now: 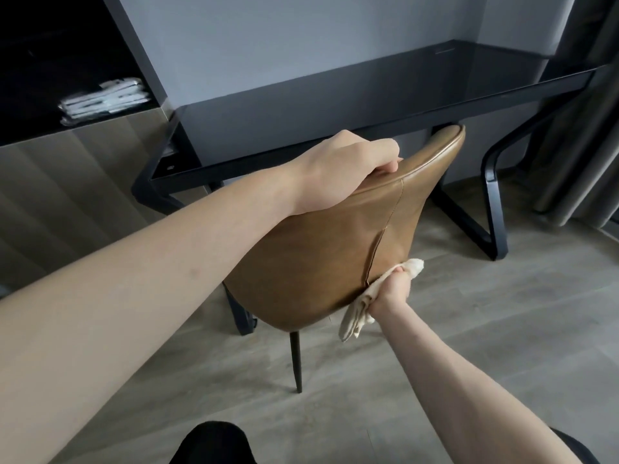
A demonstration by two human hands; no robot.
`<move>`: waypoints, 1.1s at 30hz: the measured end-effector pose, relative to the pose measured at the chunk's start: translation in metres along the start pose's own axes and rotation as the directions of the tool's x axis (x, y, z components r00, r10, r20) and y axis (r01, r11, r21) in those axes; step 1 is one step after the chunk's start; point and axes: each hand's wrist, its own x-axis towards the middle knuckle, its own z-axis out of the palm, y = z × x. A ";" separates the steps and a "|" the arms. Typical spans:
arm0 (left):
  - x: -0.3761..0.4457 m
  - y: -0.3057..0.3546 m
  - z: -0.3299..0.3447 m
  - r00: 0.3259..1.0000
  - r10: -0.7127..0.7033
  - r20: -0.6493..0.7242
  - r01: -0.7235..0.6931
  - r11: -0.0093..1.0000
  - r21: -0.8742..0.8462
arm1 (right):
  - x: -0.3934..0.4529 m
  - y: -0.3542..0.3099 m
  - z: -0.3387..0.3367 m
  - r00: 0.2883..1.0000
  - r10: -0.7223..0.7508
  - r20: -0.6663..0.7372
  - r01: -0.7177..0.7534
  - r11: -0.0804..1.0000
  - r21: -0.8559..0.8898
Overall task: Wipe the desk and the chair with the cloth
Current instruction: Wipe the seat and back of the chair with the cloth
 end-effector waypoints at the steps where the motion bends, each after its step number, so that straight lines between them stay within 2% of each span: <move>1: 0.001 -0.001 0.000 1.000 0.008 0.012 -0.008 1.000 0.001 | 0.012 -0.006 -0.003 0.998 -0.060 0.020 0.060 0.998 0.014; 3: 0.001 -0.002 0.001 1.000 0.025 0.013 -0.025 1.000 0.006 | 0.036 -0.012 -0.008 0.991 -0.134 0.027 0.134 0.991 0.030; 5: 0.002 0.000 0.001 0.999 0.041 -0.007 -0.041 0.999 0.023 | 0.044 -0.008 -0.008 0.989 -0.145 0.029 0.145 0.989 0.003; 13: -0.009 0.009 0.001 0.999 0.015 -0.048 -0.013 0.999 0.039 | -0.020 0.079 -0.005 0.994 0.106 0.018 -0.105 0.994 -0.034; 16: -0.014 0.011 0.004 0.986 0.048 -0.161 -0.037 0.997 0.072 | -0.044 0.110 -0.004 0.987 0.143 0.070 -0.139 0.989 -0.058; 17: -0.016 0.011 0.006 0.963 0.098 -0.250 -0.067 0.990 0.127 | -0.052 0.117 -0.004 0.982 0.161 0.099 -0.158 0.986 -0.044; 19: -0.027 0.008 0.006 0.877 0.256 -0.408 -0.131 0.942 0.310 | -0.068 0.123 -0.006 0.970 0.194 0.147 -0.192 0.981 -0.027; 21: -0.048 -0.002 0.003 0.794 0.409 -0.449 -0.160 0.854 0.494 | -0.076 0.120 -0.009 0.969 0.180 0.169 -0.183 0.983 0.003; 23: -0.074 -0.023 -0.004 0.757 0.461 -0.462 -0.158 0.816 0.556 | -0.081 0.109 -0.008 0.980 0.155 0.127 -0.161 0.986 0.037; 25: -0.100 -0.057 -0.011 0.749 0.429 -0.505 -0.119 0.837 0.534 | -0.085 0.094 -0.005 0.990 0.117 0.077 -0.122 0.991 0.063; 27: -0.122 -0.094 -0.013 0.771 0.345 -0.535 -0.073 0.883 0.464 | -0.088 0.072 0.004 0.996 0.081 0.039 -0.084 0.993 0.083; 30: -0.132 -0.140 -0.003 0.815 0.194 -0.546 -0.052 0.963 0.265 | -0.074 0.039 0.018 1.000 0.031 0.000 -0.031 0.992 0.119; 33: -0.119 -0.166 0.015 0.789 0.078 -0.609 -0.075 0.997 0.030 | -0.053 0.027 0.022 0.998 -0.053 -0.018 0.055 0.992 0.110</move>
